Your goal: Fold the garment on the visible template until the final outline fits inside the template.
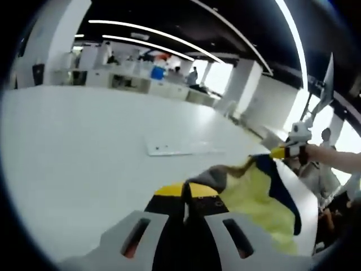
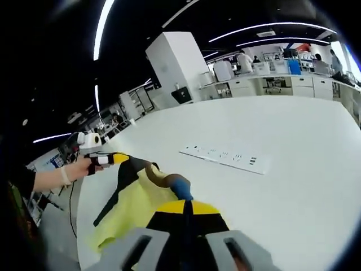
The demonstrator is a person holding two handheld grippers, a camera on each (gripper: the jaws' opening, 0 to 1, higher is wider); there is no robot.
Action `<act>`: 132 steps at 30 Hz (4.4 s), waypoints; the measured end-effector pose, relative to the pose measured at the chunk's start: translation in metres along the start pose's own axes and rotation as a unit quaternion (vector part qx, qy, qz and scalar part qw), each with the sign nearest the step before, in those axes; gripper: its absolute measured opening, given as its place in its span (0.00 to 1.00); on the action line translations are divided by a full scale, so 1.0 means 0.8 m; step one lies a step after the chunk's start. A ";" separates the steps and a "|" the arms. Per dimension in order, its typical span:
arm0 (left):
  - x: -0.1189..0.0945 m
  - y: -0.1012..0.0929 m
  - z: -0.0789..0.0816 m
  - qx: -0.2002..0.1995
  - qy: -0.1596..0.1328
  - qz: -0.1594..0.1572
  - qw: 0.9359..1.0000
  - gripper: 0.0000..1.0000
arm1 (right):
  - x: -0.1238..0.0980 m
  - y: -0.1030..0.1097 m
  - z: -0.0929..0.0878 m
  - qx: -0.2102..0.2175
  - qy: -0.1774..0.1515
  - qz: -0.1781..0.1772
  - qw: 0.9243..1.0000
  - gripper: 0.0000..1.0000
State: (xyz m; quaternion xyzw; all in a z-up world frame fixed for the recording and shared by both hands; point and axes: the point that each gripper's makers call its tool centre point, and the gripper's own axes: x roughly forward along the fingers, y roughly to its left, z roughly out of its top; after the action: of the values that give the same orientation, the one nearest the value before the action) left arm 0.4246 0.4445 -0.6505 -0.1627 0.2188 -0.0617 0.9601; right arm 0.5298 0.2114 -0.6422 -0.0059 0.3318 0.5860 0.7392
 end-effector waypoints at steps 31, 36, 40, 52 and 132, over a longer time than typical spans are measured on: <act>0.025 0.028 -0.073 0.036 0.089 0.014 0.995 0.00 | 0.032 -0.020 -0.066 -0.012 0.084 -0.007 0.996 0.00; 0.025 0.028 -0.064 0.030 0.081 0.012 0.996 0.04 | 0.029 -0.023 -0.054 -0.009 0.070 -0.010 0.997 0.11; 0.025 0.026 -0.049 0.028 0.066 0.012 0.997 0.16 | 0.027 -0.027 -0.040 0.001 0.052 -0.009 0.999 0.23; 0.026 0.027 -0.020 0.042 0.044 0.013 0.998 0.27 | 0.013 -0.059 -0.027 0.044 0.044 -0.049 0.997 0.18; -0.009 0.003 -0.028 0.043 0.073 0.003 0.996 0.99 | -0.013 -0.040 -0.051 0.031 0.062 -0.086 0.994 0.96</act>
State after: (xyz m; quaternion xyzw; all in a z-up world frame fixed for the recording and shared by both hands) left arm 0.4083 0.4416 -0.6677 -0.1153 0.2863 -0.0800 0.9478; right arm 0.5366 0.1764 -0.6810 -0.0473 0.3934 0.5084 0.7646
